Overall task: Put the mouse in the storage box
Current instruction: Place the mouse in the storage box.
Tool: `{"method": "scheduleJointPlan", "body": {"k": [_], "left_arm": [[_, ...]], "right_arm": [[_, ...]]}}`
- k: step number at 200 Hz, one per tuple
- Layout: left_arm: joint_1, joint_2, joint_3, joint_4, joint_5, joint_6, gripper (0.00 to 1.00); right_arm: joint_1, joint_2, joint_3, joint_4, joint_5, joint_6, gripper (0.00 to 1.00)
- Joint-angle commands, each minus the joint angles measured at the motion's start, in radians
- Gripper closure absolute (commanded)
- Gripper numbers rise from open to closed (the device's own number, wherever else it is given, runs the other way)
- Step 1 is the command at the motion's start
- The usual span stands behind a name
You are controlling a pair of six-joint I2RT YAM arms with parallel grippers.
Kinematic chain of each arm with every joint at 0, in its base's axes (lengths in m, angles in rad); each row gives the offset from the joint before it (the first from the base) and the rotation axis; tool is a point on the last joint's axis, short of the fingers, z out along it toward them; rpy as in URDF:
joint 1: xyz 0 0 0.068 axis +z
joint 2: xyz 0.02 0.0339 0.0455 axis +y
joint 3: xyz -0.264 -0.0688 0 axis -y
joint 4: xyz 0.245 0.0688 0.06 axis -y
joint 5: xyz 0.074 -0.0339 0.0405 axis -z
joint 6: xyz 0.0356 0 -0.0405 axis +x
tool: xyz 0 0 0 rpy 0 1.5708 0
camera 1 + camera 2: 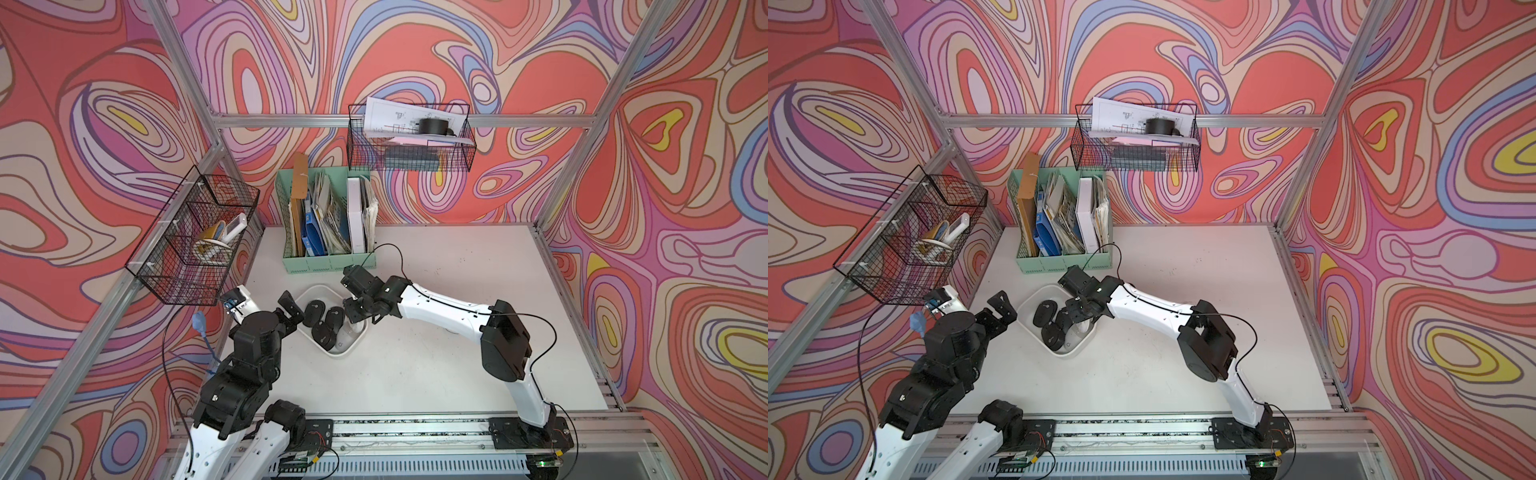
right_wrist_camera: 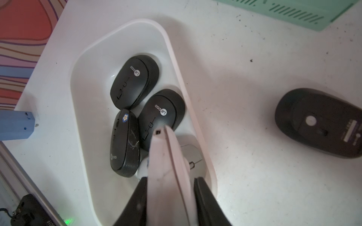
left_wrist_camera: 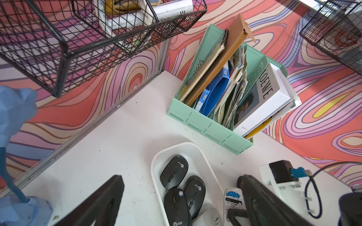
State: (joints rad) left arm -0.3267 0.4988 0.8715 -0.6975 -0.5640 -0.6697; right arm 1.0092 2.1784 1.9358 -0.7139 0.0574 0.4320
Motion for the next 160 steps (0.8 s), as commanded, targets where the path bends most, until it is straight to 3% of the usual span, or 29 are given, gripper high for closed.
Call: {"method": "scheduleJointPlan", "body": {"k": [1, 61, 104, 160], "left_arm": [[0.005, -0.020, 0.015, -0.032, -0.050, 0.012, 0.01], [0.005, -0.035, 0.010, -0.039, -0.069, 0.009, 0.01], [0.006, -0.038, 0.004, -0.036, -0.072, 0.006, 0.01], [0.005, -0.032, 0.003, -0.035, -0.071, 0.005, 0.01]], "right_arm": [[0.030, 0.069, 0.115, -0.065, 0.099, -0.105, 0.79], [0.088, 0.273, 0.367, -0.177, 0.345, -0.298, 0.79], [0.104, 0.300, 0.380, -0.163, 0.489, -0.406, 0.79], [0.144, 0.366, 0.380, -0.127, 0.579, -0.514, 0.78]]}}
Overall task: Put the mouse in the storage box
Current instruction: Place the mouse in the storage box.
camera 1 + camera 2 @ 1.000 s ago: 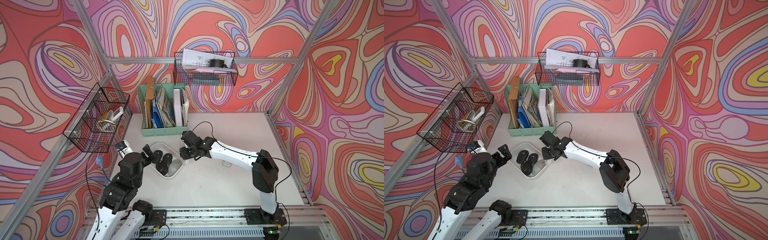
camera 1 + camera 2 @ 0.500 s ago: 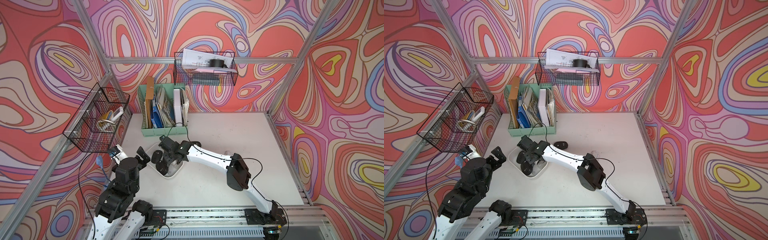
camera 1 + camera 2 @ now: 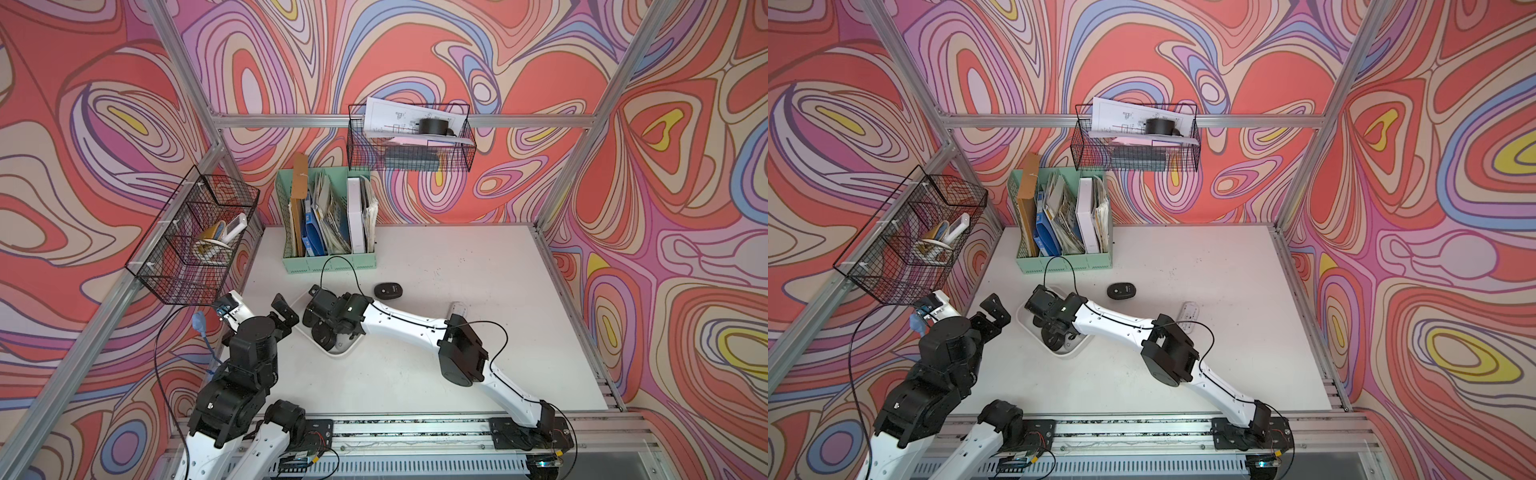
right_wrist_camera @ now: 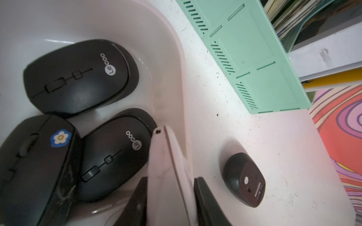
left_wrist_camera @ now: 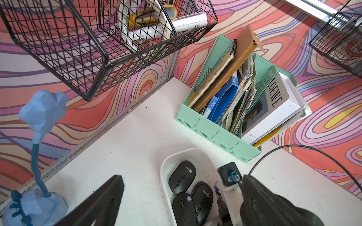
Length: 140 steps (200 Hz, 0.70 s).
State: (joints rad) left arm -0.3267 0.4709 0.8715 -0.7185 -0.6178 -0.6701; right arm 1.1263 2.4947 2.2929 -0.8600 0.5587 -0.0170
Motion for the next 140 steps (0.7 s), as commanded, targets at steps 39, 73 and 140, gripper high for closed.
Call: {"method": "scheduleJointPlan", "body": {"k": [39, 73, 140], "left_arm": [[0.006, -0.001, 0.004, -0.016, -0.011, 0.006, 0.01], [0.005, 0.013, 0.006, -0.021, -0.010, 0.000, 0.01], [0.005, 0.019, 0.007, -0.017, -0.001, 0.005, 0.01]], "right_arm": [[0.055, 0.093, 0.077, -0.006, 0.098, -0.083, 0.62], [0.077, 0.086, 0.093, -0.026, 0.046, -0.050, 0.44], [0.069, -0.071, 0.027, -0.009, -0.110, 0.083, 0.33]]}}
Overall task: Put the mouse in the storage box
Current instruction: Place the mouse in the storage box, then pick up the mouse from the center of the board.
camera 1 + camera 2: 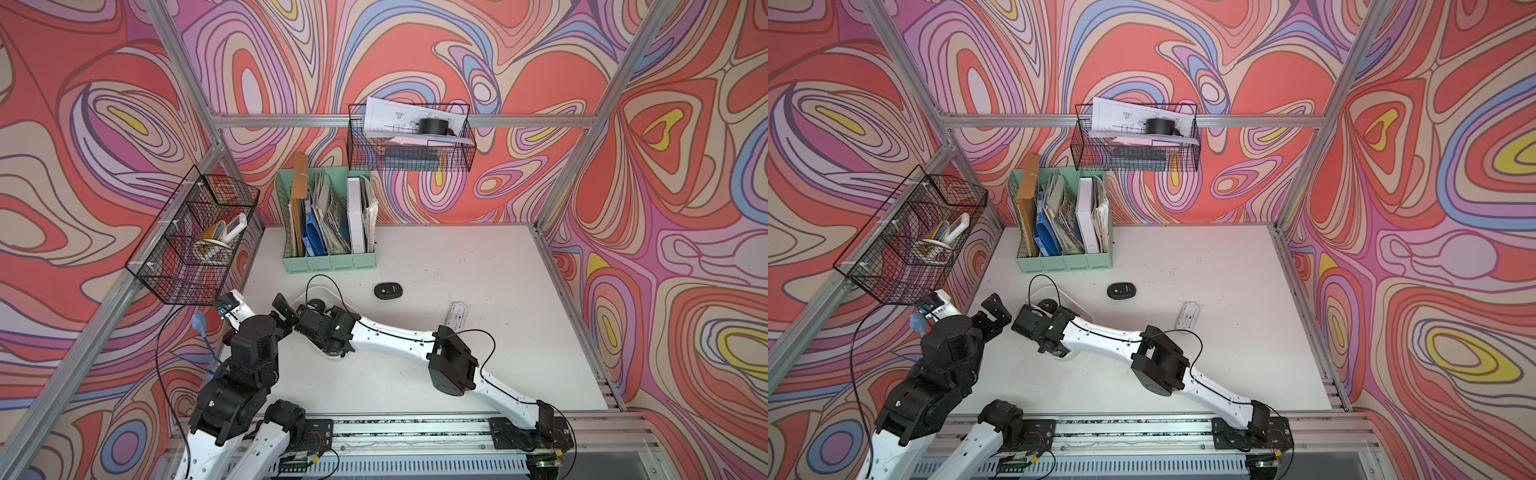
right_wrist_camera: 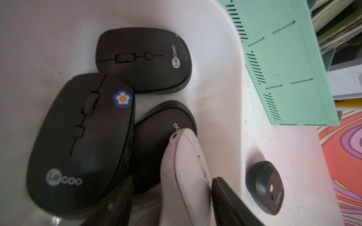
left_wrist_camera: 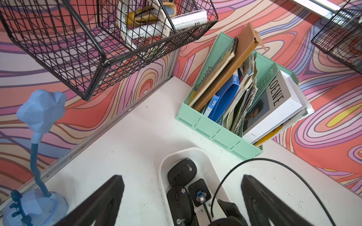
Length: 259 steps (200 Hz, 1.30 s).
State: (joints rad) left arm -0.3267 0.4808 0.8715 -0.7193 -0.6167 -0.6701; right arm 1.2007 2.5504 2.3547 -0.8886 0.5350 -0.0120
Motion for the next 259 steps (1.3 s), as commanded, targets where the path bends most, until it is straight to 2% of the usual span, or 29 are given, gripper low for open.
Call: {"method": "scheduleJointPlan", "body": {"k": [1, 25, 67, 105, 165, 195, 215, 230, 259], "left_arm": [[0.005, 0.009, 0.007, -0.016, -0.003, 0.005, 0.01], [0.005, 0.008, 0.011, -0.011, 0.007, 0.011, 0.01], [0.005, 0.032, 0.023, 0.003, 0.060, 0.026, 0.01], [0.006, 0.160, 0.083, -0.011, 0.178, 0.048, 0.01], [0.006, 0.400, 0.183, -0.003, 0.450, 0.061, 0.01], [0.001, 0.552, 0.228, 0.005, 0.680, 0.069, 0.01], [-0.066, 0.690, 0.282, -0.029, 0.732, 0.078, 0.01], [-0.160, 0.794, 0.325, -0.045, 0.750, 0.095, 0.01], [-0.311, 0.958, 0.380, -0.020, 0.774, 0.101, 0.01]], "right_arm": [[-0.006, -0.131, -0.037, 0.019, -0.090, 0.082, 0.33], [-0.029, -0.226, -0.118, 0.043, -0.125, 0.146, 0.33], [-0.086, -0.445, -0.378, 0.133, -0.169, 0.263, 0.33], [-0.178, -0.643, -0.627, 0.170, -0.174, 0.378, 0.33], [-0.388, -0.950, -0.973, 0.234, -0.224, 0.516, 0.31], [-0.514, -1.076, -1.106, 0.238, -0.238, 0.553, 0.30], [-0.611, -1.147, -1.184, 0.245, -0.277, 0.574, 0.29], [-0.678, -1.192, -1.236, 0.253, -0.311, 0.585, 0.28], [-0.782, -1.251, -1.320, 0.270, -0.362, 0.593, 0.19]]}}
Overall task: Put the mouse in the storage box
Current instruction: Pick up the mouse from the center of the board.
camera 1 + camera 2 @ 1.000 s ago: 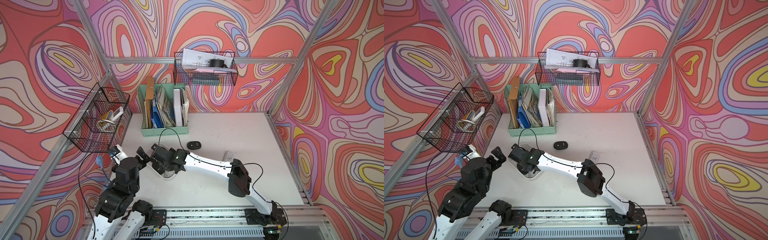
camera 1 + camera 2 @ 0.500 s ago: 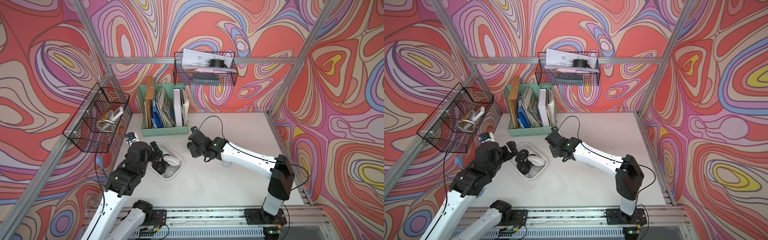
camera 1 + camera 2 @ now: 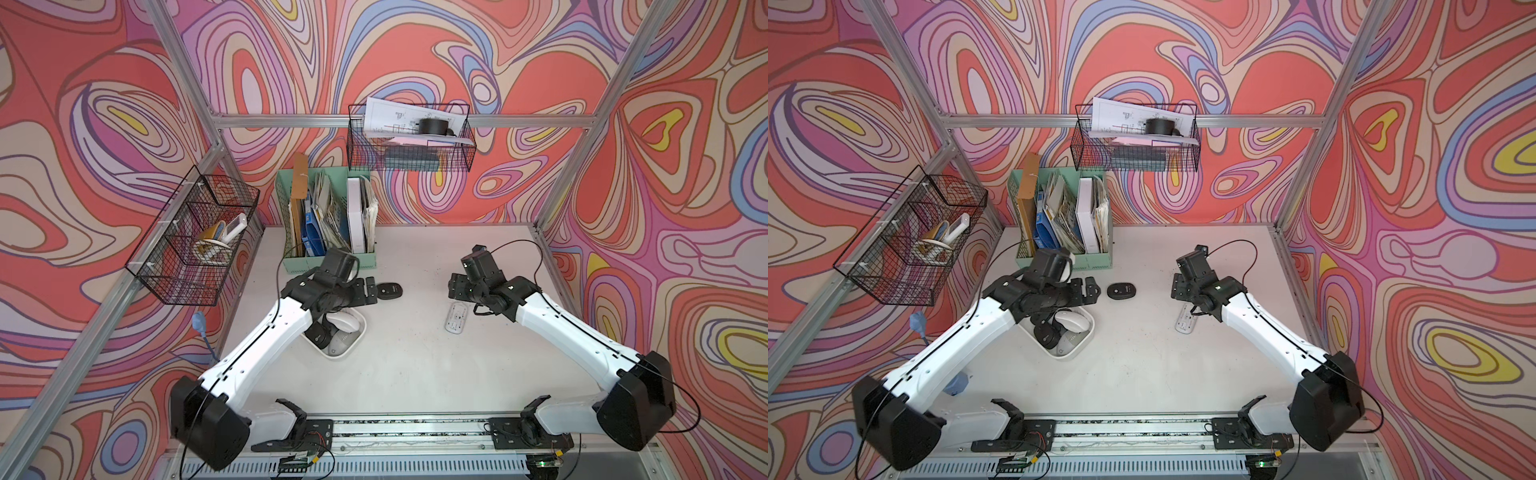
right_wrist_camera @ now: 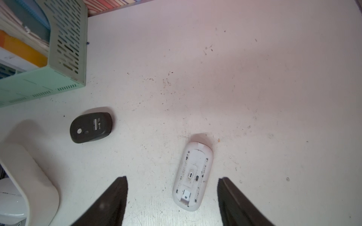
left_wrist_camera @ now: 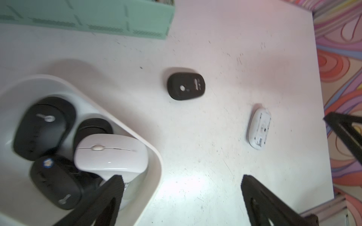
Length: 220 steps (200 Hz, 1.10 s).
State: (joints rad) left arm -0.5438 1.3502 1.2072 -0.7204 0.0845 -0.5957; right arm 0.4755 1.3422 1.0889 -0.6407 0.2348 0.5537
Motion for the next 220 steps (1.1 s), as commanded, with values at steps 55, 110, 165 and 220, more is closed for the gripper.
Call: {"method": "scheduleJointPlan", "body": {"k": [55, 110, 165, 220], "left_arm": [[-0.260, 0.368, 0.222, -0.028, 0.077, 0.034, 0.01], [-0.356, 0.641, 0.479, -0.085, 0.069, 0.090, 0.01], [-0.383, 0.851, 0.690, -0.144, 0.062, 0.128, 0.09], [-0.383, 0.957, 0.789, -0.116, 0.041, 0.123, 0.13]], "right_arm": [[-0.184, -0.124, -0.166, 0.047, -0.115, 0.034, 0.13], [-0.293, -0.203, -0.237, 0.045, -0.114, 0.044, 0.13], [-0.377, -0.254, -0.295, 0.058, -0.139, 0.044, 0.13], [-0.381, -0.285, -0.335, 0.091, -0.160, 0.039, 0.13]]}}
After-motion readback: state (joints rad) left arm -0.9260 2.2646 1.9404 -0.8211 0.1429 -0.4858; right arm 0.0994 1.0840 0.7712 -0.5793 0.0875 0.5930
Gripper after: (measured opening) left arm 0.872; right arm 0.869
